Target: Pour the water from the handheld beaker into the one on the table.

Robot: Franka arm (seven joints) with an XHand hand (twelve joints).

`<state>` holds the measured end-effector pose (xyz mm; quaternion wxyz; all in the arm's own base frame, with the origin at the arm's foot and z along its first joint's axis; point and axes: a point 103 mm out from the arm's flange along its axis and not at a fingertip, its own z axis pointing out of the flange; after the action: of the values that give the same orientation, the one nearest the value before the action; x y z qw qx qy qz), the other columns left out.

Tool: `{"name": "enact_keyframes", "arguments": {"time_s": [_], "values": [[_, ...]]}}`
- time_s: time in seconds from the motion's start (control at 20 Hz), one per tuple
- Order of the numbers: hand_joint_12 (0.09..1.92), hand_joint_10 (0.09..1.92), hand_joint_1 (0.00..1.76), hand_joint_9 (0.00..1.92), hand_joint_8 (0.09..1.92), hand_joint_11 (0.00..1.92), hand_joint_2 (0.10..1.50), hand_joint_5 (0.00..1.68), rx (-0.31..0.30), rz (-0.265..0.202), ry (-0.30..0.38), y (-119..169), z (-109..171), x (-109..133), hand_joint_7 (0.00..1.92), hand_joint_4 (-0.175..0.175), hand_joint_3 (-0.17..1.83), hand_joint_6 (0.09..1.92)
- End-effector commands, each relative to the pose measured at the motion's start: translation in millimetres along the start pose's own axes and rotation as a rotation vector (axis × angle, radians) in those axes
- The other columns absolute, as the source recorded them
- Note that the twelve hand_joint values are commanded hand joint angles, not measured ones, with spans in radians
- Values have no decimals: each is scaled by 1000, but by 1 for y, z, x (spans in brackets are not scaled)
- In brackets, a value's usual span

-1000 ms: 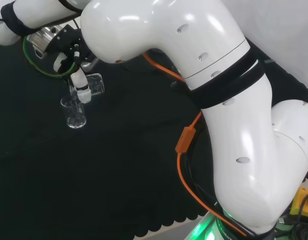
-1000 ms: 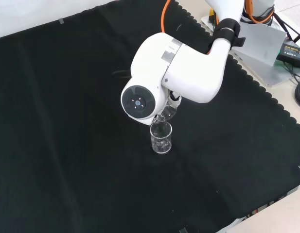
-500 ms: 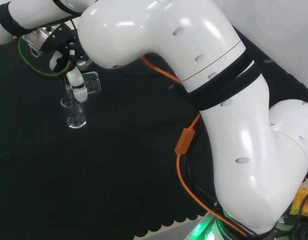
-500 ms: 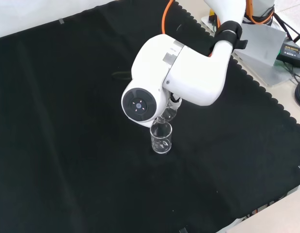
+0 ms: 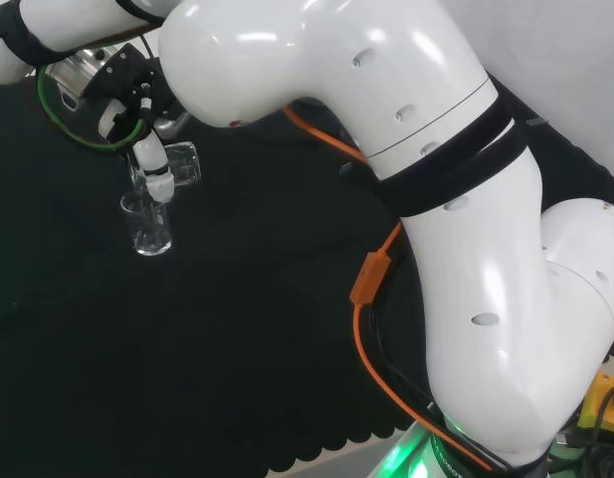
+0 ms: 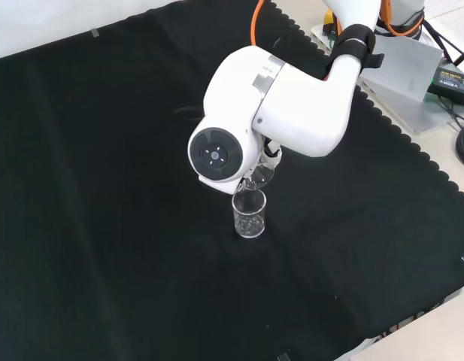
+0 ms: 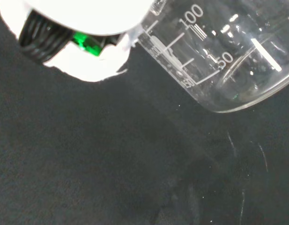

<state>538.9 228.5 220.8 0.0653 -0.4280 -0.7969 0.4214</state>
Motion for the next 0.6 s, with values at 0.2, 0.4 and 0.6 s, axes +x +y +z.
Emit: {"name": "enact_keyframes", "arguments": {"time_s": [0.2,0.4,0.6], "values": [[715,525,1309,1642,759,1319,632,1208,-9,-5,11,0,3,-4,1273,-175,728,780],[715,525,1309,1642,760,1319,632,1208,-6,0,8,-1,3,-5,1273,-175,729,780],[716,526,1309,1642,760,1318,632,1207,-3,4,2,-1,1,-4,1273,-175,729,781]]}}
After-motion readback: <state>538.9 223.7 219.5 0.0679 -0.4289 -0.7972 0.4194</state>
